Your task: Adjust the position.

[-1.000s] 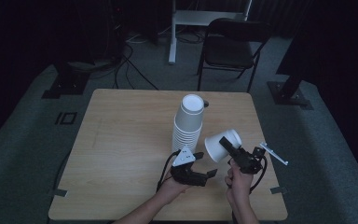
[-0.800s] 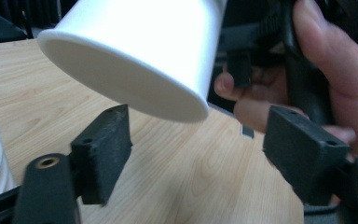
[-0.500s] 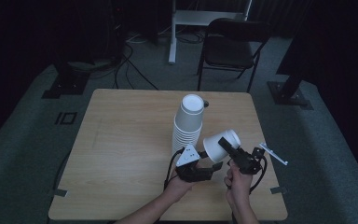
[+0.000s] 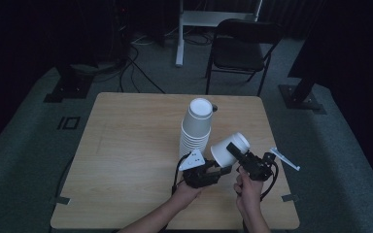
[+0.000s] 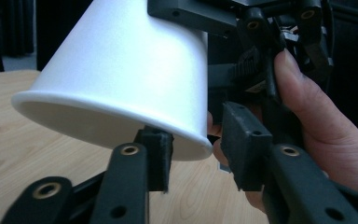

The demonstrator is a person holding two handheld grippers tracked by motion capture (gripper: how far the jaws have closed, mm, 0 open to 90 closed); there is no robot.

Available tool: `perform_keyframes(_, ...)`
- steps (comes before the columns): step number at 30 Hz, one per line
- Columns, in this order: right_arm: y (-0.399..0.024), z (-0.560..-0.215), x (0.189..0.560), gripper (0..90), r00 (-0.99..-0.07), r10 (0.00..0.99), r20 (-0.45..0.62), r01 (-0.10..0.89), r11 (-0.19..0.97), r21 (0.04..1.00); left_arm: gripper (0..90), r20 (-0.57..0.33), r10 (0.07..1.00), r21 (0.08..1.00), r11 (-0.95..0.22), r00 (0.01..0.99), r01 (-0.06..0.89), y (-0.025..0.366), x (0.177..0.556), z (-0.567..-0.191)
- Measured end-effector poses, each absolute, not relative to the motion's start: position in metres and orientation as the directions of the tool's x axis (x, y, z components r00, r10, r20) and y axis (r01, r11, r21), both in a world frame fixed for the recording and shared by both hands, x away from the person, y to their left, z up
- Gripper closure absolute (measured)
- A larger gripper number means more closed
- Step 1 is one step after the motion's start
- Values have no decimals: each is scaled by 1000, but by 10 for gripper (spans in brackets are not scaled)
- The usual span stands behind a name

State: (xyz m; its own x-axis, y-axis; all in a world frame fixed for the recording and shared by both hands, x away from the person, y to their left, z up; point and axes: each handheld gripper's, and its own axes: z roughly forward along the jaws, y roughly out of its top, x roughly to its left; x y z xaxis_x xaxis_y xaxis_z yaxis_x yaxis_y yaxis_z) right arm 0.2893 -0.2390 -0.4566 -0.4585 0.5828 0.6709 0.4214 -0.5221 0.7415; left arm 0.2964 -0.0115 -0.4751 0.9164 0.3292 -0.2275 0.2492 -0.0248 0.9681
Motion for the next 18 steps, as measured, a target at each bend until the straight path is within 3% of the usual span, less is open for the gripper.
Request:
perform_keyframes(7, -240, -454, 289, 219, -481, 563, 672, 412, -532, 740, 813, -290, 252, 955, 9, 923, 298, -8, 302, -475)
perform_keyframes(18, -242, -453, 291, 200, -529, 540, 655, 415, -509, 754, 842, -229, 281, 970, -20, 932, 244, -2, 301, -473)
